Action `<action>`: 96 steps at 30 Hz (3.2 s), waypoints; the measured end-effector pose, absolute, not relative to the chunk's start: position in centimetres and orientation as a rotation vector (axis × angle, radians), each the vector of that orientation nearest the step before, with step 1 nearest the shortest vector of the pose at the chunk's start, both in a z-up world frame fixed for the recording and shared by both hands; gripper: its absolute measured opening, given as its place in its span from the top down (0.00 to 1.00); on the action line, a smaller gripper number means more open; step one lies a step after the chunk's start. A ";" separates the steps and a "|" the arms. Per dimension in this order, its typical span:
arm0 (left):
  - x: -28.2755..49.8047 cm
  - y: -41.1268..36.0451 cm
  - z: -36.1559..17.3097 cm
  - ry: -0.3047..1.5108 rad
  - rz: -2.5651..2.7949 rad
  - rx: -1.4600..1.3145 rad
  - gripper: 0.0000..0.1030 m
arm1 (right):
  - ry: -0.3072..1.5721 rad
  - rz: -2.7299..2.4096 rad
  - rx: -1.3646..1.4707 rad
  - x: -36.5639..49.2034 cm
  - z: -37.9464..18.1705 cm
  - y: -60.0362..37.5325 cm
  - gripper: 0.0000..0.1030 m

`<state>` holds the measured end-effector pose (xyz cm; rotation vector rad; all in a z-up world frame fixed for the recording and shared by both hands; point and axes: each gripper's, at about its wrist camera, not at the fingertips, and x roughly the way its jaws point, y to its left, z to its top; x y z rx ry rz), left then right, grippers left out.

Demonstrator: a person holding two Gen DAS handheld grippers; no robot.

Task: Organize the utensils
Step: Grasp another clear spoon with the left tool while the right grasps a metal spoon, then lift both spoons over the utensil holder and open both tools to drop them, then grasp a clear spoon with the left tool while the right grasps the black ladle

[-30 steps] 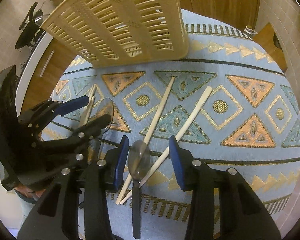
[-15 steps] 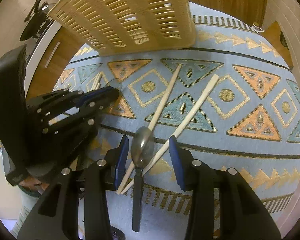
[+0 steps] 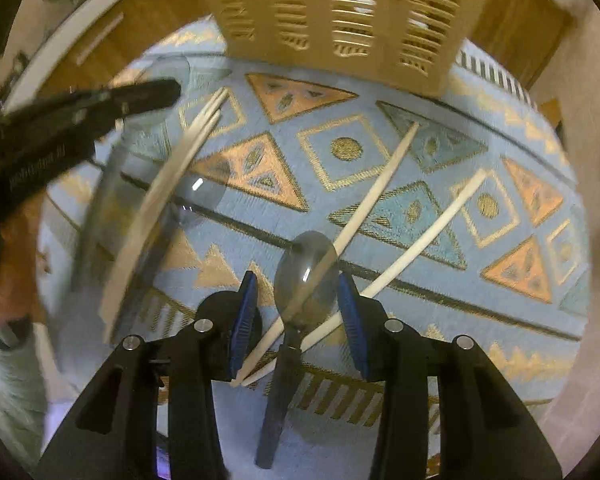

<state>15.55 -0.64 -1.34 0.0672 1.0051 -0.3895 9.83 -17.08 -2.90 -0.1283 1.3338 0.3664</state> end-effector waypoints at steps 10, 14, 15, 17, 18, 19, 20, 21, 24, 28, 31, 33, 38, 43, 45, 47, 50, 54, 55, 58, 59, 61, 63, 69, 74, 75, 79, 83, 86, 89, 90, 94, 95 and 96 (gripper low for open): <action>16.5 4.7 -2.6 1.014 -0.388 -0.020 0.70 | 1.229 0.358 -0.036 11.6 -0.6 -20.0 0.71; 17.0 5.5 -2.4 1.032 -0.384 -0.020 0.63 | 1.208 0.358 0.000 13.2 -0.2 -21.5 0.71; 17.0 5.2 -2.5 1.042 -0.380 -0.011 0.62 | 1.204 0.359 0.007 13.6 -0.1 -21.8 0.71; 17.3 4.3 -3.0 1.084 -0.360 0.032 0.60 | 1.197 0.362 0.021 14.5 0.0 -22.4 0.71; 17.4 4.0 -3.2 1.097 -0.343 0.055 0.60 | 1.193 0.361 0.025 13.8 -0.2 -22.4 0.71; 17.4 3.5 -3.4 1.102 -0.321 0.084 0.60 | 1.189 0.359 0.026 14.1 -0.1 -22.7 0.71; 17.3 2.7 -3.4 1.098 -0.295 0.129 0.60 | 1.187 0.359 0.028 13.8 -0.2 -22.9 0.71; 17.3 2.3 -3.5 1.099 -0.278 0.151 0.60 | 1.187 0.361 0.030 13.5 -0.2 -23.0 0.71; 17.1 1.0 -3.7 1.094 -0.232 0.224 0.59 | 1.173 0.379 0.033 13.3 -0.4 -22.7 0.71; 16.6 0.5 -3.3 1.078 -0.197 0.234 0.70 | 1.090 0.417 0.031 12.2 0.8 -22.7 0.71; 15.2 0.4 -1.3 0.982 -0.227 0.184 0.70 | 1.004 0.454 0.041 11.2 2.3 -23.1 0.71; 14.3 0.7 0.9 0.909 -0.255 0.123 0.70 | 0.943 0.491 0.074 10.6 3.6 -23.5 0.71; 12.0 0.2 8.0 0.655 -0.306 0.029 0.70 | 0.754 0.538 0.145 9.6 8.2 -24.5 0.71; 11.3 -1.3 14.4 0.390 -0.275 -0.011 0.70 | 0.556 0.517 0.205 10.0 13.2 -25.6 0.71; 11.6 -1.8 16.2 0.308 -0.281 -0.045 0.70 | 0.483 0.479 0.217 10.3 15.0 -26.0 0.71; 12.5 -2.5 17.7 0.239 -0.254 -0.063 0.70 | 0.413 0.419 0.228 11.1 16.8 -26.5 0.71; 13.9 -3.7 18.4 0.163 -0.223 -0.081 0.70 | 0.316 0.318 0.218 12.4 18.7 -26.9 0.71; 15.1 -4.6 17.7 0.087 -0.174 -0.080 0.70 | 0.242 0.226 0.213 14.0 19.5 -27.8 0.71; 15.6 -5.0 17.4 0.070 -0.159 -0.068 0.70 | 0.231 0.211 0.220 14.7 19.5 -28.2 0.71; 16.8 -5.2 16.8 0.044 -0.121 -0.051 0.70 | 0.191 0.129 0.185 15.8 19.1 -28.6 0.71; 17.2 -4.9 16.5 0.041 -0.112 -0.053 0.70 | 0.183 0.106 0.168 16.1 18.8 -28.6 0.71; 18.0 -4.7 15.9 0.039 -0.088 -0.061 0.70 | 0.188 0.085 0.140 16.9 17.7 -28.2 0.71; 18.9 -4.7 15.2 0.031 -0.049 -0.060 0.70 | 0.192 0.058 0.117 17.7 16.5 -27.8 0.71; 20.1 -5.1 12.9 0.034 0.017 -0.028 0.70 | 0.227 0.042 0.102 19.5 13.5 -26.7 0.71; 20.0 -5.0 11.4 0.054 0.006 -0.010 0.69 | 0.246 0.065 0.074 19.1 11.9 -25.8 0.71; 20.0 -4.8 11.3 0.059 0.002 -0.010 0.69 | 0.258 0.082 0.080 19.1 11.7 -25.7 0.70; 19.3 -3.9 11.5 0.125 -0.068 -0.029 0.57 | 0.341 0.178 0.156 18.9 11.4 -26.5 0.70; 17.3 -2.2 12.5 0.146 -0.115 -0.065 0.53 | 0.389 0.230 0.199 17.7 11.8 -27.5 0.68; 15.8 -1.1 13.5 0.160 -0.149 -0.090 0.48 | 0.419 0.260 0.214 16.9 12.4 -27.9 0.56; 14.5 0.0 14.5 0.226 -0.190 -0.109 0.48 | 0.482 0.295 0.249 15.8 13.1 -28.3 0.56; 14.0 0.3 14.8 0.254 -0.213 -0.107 0.48 | 0.495 0.302 0.256 15.5 13.2 -28.4 0.56; 11.9 0.6 15.1 0.381 -0.283 -0.039 0.48 | 0.608 0.321 0.230 13.5 13.7 -27.9 0.56; 11.6 0.6 14.8 0.409 -0.297 -0.030 0.48 | 0.642 0.326 0.225 13.2 13.5 -27.7 0.56; 11.3 0.7 14.4 0.454 -0.321 -0.023 0.48 | 0.674 0.334 0.227 13.1 13.3 -27.5 0.56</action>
